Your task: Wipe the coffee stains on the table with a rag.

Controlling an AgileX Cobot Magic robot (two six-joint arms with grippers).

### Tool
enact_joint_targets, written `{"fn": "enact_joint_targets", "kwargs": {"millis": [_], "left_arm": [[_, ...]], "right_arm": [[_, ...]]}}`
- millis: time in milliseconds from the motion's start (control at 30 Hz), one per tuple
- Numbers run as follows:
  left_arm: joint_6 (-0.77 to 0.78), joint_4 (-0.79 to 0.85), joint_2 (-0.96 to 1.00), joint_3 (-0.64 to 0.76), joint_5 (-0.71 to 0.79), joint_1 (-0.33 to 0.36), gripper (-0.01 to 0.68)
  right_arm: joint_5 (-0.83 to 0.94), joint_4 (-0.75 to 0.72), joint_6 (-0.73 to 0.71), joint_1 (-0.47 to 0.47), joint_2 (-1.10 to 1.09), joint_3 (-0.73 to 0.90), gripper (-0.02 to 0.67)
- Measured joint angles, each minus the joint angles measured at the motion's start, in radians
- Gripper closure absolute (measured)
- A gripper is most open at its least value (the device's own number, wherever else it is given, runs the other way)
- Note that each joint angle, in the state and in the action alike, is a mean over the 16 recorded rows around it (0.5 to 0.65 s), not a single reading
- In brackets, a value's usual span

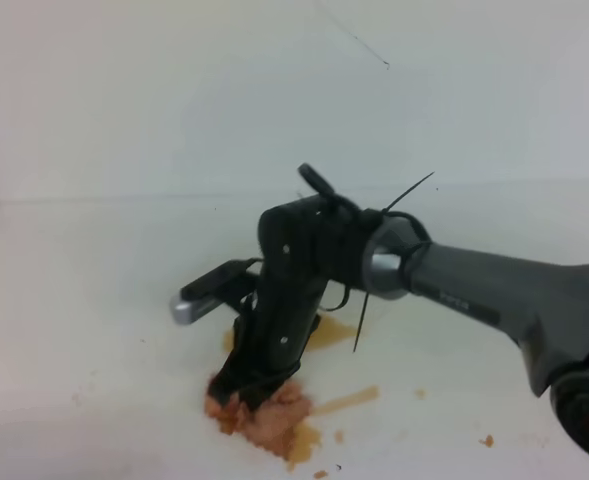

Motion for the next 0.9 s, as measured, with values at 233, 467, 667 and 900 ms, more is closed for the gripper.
{"fn": "enact_joint_targets", "kwargs": {"millis": [233, 467, 667, 900], "left_arm": [[0.0, 0.0, 0.002, -0.002, 0.001, 0.0, 0.675], [0.0, 0.0, 0.0, -0.002, 0.001, 0.0, 0.675], [0.0, 0.0, 0.0, -0.002, 0.001, 0.0, 0.675], [0.0, 0.0, -0.003, 0.0, 0.0, 0.0, 0.675]], "right_arm": [[-0.023, 0.001, 0.013, -0.073, 0.008, -0.003, 0.65], [-0.034, 0.018, -0.003, -0.11, 0.0, -0.016, 0.65], [-0.038, 0.073, -0.029, -0.099, -0.012, -0.085, 0.65], [-0.072, 0.158, -0.053, -0.075, 0.0, -0.189, 0.65]]}}
